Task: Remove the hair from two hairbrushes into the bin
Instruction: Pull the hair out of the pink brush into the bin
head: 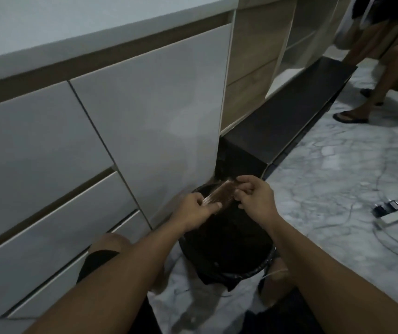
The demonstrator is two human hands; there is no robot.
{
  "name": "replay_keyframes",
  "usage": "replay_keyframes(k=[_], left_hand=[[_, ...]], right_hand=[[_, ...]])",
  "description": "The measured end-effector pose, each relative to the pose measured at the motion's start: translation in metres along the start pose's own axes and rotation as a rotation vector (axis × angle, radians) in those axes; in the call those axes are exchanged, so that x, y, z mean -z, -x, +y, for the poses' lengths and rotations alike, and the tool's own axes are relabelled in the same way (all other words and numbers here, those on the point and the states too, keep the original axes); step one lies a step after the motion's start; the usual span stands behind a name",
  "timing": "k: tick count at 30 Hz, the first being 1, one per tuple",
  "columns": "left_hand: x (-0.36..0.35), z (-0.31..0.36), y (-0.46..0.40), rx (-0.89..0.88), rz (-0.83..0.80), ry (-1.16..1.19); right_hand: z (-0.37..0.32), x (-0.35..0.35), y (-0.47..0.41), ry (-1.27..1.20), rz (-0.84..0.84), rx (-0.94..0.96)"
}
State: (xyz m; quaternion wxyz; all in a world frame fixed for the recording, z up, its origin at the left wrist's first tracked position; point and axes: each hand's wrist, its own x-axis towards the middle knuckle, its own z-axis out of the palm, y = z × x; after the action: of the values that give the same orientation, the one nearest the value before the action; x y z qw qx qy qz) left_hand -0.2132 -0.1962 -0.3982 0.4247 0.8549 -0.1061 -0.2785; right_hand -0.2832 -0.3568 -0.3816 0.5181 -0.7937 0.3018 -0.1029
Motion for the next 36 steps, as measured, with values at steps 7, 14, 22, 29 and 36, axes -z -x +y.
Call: replay_keyframes(k=[7, 14, 22, 29, 36], left_hand=[[-0.017, -0.011, -0.005, 0.012, -0.031, -0.154], [-0.022, -0.023, 0.000, 0.016, -0.089, -0.301], [-0.030, -0.019, 0.006, -0.028, -0.114, -0.479], [-0.025, -0.034, 0.008, -0.001, -0.110, -0.519], [-0.023, -0.040, 0.014, 0.026, -0.103, -0.455]], right_hand=[[0.039, 0.007, 0.003, 0.251, -0.025, 0.214], [0.072, 0.013, 0.016, 0.066, 0.015, -0.032], [0.076, 0.015, 0.029, 0.084, -0.241, 0.071], [0.095, 0.017, 0.018, -0.003, -0.012, -0.063], [0.086, 0.015, 0.028, -0.106, -0.215, -0.039]])
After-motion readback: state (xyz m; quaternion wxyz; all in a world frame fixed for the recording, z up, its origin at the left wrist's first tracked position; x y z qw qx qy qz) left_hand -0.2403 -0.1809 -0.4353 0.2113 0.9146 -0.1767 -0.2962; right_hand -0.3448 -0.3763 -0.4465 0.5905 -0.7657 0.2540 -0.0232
